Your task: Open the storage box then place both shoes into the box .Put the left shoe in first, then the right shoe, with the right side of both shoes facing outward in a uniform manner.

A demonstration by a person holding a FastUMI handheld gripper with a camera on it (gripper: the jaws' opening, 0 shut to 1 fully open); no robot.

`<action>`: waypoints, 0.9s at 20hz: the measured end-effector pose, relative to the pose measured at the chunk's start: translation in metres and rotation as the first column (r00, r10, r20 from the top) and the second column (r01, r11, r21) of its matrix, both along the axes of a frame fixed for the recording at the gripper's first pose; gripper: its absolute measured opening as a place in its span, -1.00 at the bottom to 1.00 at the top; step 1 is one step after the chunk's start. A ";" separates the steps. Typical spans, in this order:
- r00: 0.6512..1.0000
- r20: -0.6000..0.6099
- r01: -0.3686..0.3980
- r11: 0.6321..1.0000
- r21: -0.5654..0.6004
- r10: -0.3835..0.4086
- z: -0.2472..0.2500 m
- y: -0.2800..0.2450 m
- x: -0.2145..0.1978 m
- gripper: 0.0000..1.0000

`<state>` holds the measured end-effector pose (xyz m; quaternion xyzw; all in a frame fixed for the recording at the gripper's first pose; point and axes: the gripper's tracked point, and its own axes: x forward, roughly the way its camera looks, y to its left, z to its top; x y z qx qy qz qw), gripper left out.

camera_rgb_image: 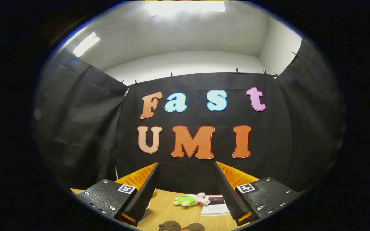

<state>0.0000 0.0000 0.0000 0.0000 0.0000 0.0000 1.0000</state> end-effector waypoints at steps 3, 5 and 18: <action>1.000 -0.005 -0.001 1.000 -0.016 0.001 0.003 0.000 -0.004 0.97; 1.000 -0.006 0.006 1.000 -0.023 -0.007 0.005 -0.002 -0.008 0.97; 1.000 -0.004 -0.021 0.999 0.041 0.022 0.002 0.007 -0.009 0.97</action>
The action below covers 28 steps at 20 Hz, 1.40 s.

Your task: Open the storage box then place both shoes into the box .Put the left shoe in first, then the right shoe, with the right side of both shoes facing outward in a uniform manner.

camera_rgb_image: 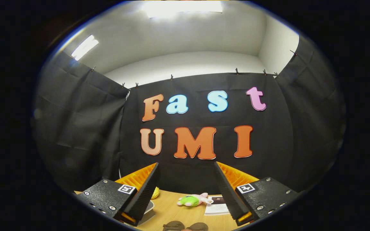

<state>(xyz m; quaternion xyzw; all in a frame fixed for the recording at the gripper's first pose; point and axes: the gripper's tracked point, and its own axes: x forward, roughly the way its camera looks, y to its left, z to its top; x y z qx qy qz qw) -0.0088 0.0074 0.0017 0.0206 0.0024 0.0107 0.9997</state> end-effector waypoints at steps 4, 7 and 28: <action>0.998 -0.039 -0.041 0.999 0.030 0.042 -0.019 0.014 0.002 0.97; 0.992 -0.098 -0.078 0.994 0.076 0.085 -0.041 0.027 0.008 0.97; 0.621 -0.597 -0.160 0.827 0.538 0.508 -0.264 0.153 0.010 0.97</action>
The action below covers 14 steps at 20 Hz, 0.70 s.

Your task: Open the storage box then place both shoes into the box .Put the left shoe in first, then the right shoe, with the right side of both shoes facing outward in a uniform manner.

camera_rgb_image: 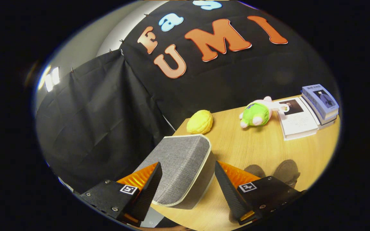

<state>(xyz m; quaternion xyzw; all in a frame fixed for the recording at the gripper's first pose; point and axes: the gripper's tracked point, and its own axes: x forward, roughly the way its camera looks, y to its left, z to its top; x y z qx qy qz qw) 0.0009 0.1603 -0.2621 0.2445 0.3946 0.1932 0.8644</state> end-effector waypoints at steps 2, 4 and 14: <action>0.999 -0.039 -0.038 0.999 -0.007 0.038 -0.026 0.007 -0.002 0.96; 0.995 -0.079 -0.061 0.997 0.055 0.065 -0.037 0.021 -0.007 0.96; 0.981 -0.170 -0.039 0.958 0.285 0.091 -0.063 0.056 -0.007 0.93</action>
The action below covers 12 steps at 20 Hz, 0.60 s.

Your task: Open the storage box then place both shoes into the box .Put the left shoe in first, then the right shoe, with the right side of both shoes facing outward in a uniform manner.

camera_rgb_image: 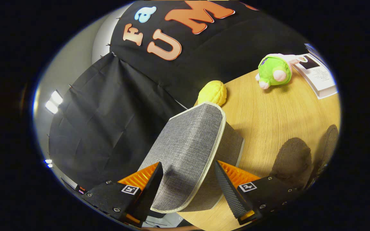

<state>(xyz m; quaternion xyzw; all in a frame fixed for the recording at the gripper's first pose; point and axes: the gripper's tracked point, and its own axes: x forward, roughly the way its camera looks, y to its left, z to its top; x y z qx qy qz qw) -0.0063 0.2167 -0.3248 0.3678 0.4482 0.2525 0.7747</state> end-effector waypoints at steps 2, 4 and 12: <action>1.000 -0.014 0.007 0.998 0.060 -0.006 0.001 0.007 0.000 0.93; 1.000 -0.002 0.005 0.996 0.084 -0.005 0.000 0.011 -0.001 0.91; 0.998 -0.019 0.061 0.993 0.099 -0.059 0.000 0.005 0.005 0.76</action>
